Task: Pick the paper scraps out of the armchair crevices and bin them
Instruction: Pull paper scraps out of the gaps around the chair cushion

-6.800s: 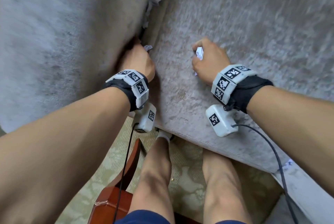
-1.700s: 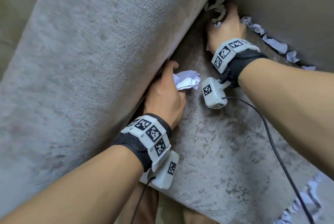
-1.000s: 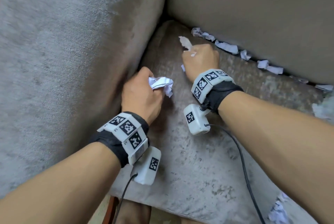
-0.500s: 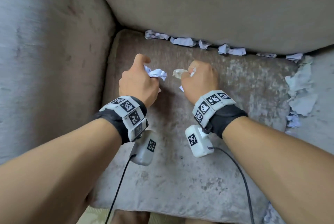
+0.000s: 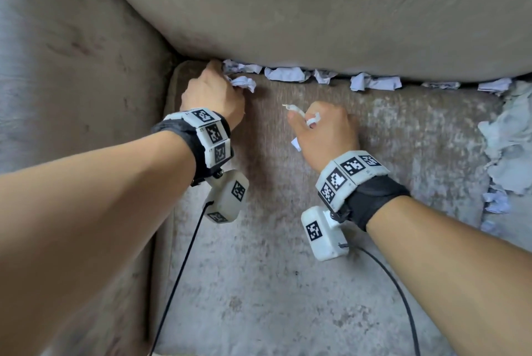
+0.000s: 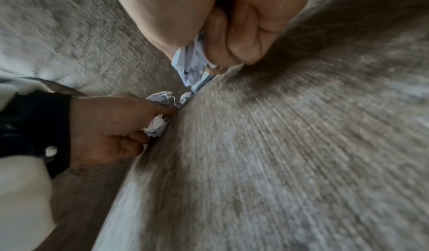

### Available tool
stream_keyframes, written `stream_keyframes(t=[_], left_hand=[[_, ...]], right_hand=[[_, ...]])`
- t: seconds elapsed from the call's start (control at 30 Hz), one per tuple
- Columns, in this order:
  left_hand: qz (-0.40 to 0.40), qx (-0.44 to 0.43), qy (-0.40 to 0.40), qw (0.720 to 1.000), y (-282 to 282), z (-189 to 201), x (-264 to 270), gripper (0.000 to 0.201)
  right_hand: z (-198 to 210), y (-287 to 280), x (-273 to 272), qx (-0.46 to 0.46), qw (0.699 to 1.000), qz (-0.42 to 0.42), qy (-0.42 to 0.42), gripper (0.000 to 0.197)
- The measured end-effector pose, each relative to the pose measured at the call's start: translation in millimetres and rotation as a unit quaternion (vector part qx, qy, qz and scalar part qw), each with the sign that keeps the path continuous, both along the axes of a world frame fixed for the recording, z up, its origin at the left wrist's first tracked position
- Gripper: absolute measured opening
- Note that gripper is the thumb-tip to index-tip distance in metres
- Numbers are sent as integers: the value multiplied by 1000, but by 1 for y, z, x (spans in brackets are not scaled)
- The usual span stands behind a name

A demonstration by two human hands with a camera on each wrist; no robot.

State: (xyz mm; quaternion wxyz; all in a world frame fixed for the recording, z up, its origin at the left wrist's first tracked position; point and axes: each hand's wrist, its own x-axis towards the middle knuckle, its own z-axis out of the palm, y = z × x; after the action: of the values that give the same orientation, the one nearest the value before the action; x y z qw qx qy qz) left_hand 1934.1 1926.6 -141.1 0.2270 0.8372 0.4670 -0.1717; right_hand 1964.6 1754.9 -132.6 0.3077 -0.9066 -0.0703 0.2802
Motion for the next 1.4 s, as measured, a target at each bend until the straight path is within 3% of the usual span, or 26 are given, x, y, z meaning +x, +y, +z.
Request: stream_keyframes(t=[0.43, 0.63, 0.87, 1.13, 1.4], left_hand=[[-5, -49, -55, 997, 10, 8, -6, 15], [43, -67, -81, 994, -4, 21, -37, 19], [80, -100, -131, 983, -6, 31, -65, 18], [141, -196, -185, 953, -6, 32, -91, 20], [140, -178, -179, 957, -10, 31, -96, 21]], right_hand=[[-3, 13, 10, 10, 999, -16, -29, 35], [1, 32, 8, 18, 1000, 7, 3, 2], [-2, 76, 4, -12, 998, 58, 5, 37], [-16, 85, 10, -119, 987, 69, -79, 26], [-15, 86, 11, -152, 982, 62, -94, 18]])
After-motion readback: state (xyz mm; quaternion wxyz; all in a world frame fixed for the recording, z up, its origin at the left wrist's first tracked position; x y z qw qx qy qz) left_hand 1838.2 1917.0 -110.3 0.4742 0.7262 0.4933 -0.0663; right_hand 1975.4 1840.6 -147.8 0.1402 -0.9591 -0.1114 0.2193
